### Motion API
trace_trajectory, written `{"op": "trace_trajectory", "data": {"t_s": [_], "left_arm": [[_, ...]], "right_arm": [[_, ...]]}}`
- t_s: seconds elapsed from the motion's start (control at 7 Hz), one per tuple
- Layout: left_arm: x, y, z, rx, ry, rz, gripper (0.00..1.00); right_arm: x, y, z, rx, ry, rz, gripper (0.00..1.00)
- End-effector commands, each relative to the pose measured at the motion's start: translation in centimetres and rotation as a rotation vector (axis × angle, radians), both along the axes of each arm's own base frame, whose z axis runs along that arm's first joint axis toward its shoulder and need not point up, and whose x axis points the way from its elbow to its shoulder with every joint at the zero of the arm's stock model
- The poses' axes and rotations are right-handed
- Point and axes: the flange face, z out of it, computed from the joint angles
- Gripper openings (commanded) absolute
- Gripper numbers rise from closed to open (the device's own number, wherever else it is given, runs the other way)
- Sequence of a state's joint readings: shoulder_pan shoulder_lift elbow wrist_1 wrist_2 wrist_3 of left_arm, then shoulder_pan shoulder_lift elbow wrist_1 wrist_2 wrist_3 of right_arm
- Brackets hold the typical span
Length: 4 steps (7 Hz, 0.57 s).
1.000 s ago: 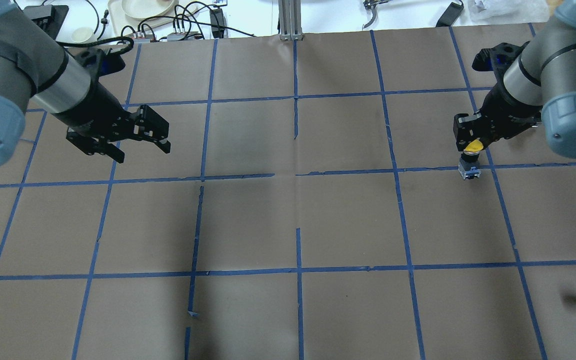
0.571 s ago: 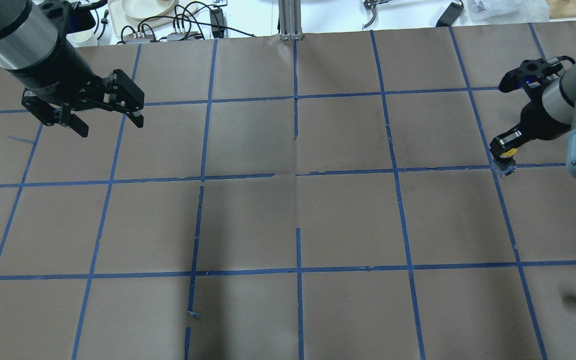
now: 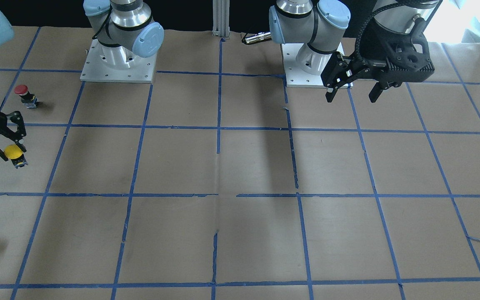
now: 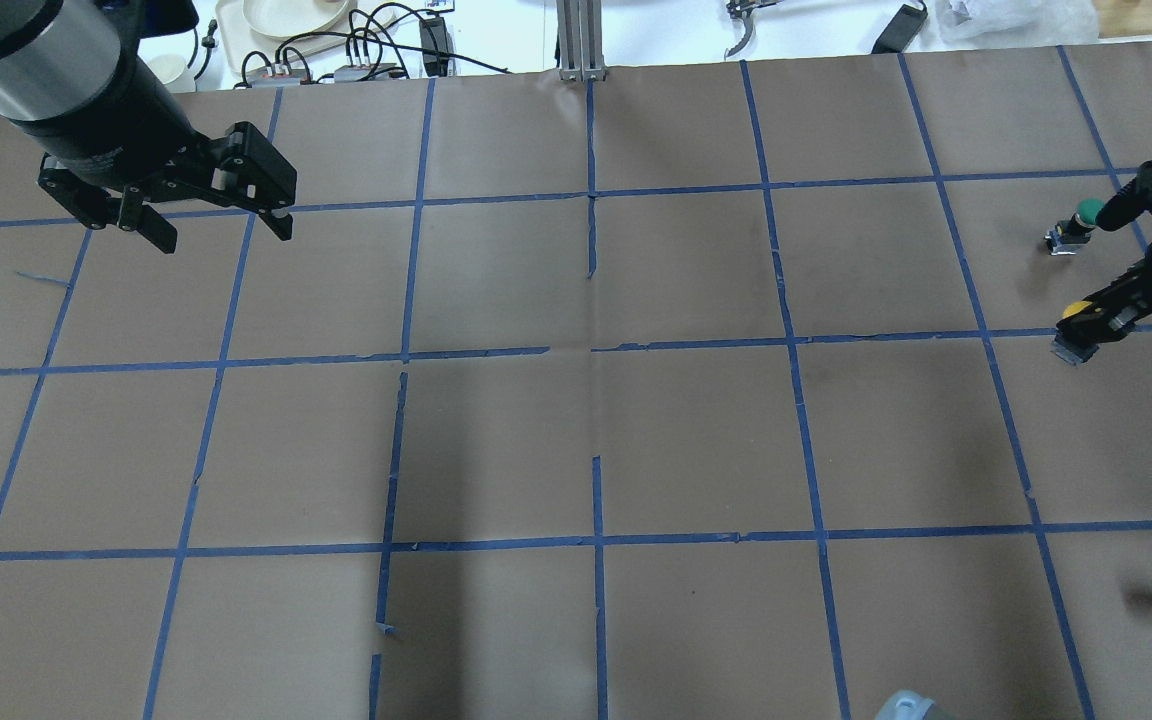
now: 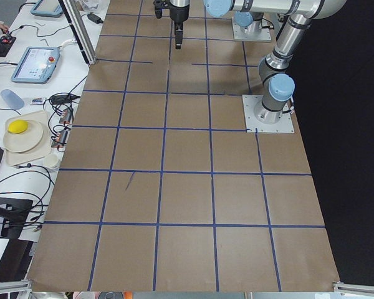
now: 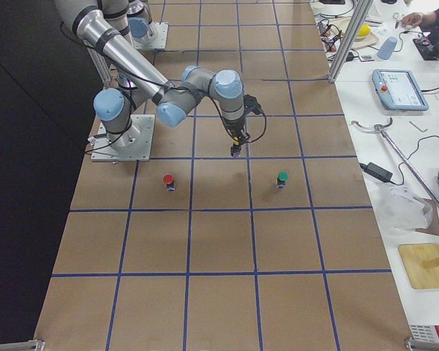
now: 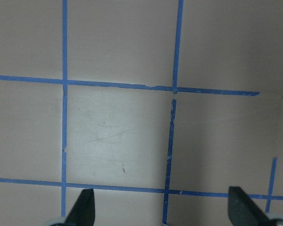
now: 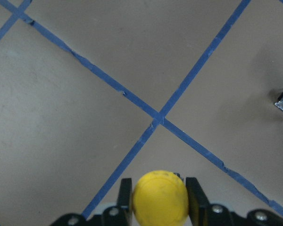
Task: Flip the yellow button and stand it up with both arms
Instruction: 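Lower the button upright onto the table with the right gripper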
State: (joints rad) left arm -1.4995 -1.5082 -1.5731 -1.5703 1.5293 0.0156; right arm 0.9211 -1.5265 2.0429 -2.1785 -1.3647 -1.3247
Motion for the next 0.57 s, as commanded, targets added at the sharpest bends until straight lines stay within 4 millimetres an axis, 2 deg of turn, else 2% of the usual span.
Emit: {"op": "trace_trajectory", "data": {"t_s": [0.0, 0.43], "left_arm": [[0.8, 0.5, -0.3, 0.007, -0.085, -0.008, 1.0], [1.0, -0.2, -0.8, 0.016, -0.082, 0.0, 1.0]], "right_arm": [[-3.8, 2.5, -1.8, 0.008, -0.047, 0.109, 0.08], [-7.8, 5.0, -2.5, -0.056, -0.116, 0.204, 0.1]]}}
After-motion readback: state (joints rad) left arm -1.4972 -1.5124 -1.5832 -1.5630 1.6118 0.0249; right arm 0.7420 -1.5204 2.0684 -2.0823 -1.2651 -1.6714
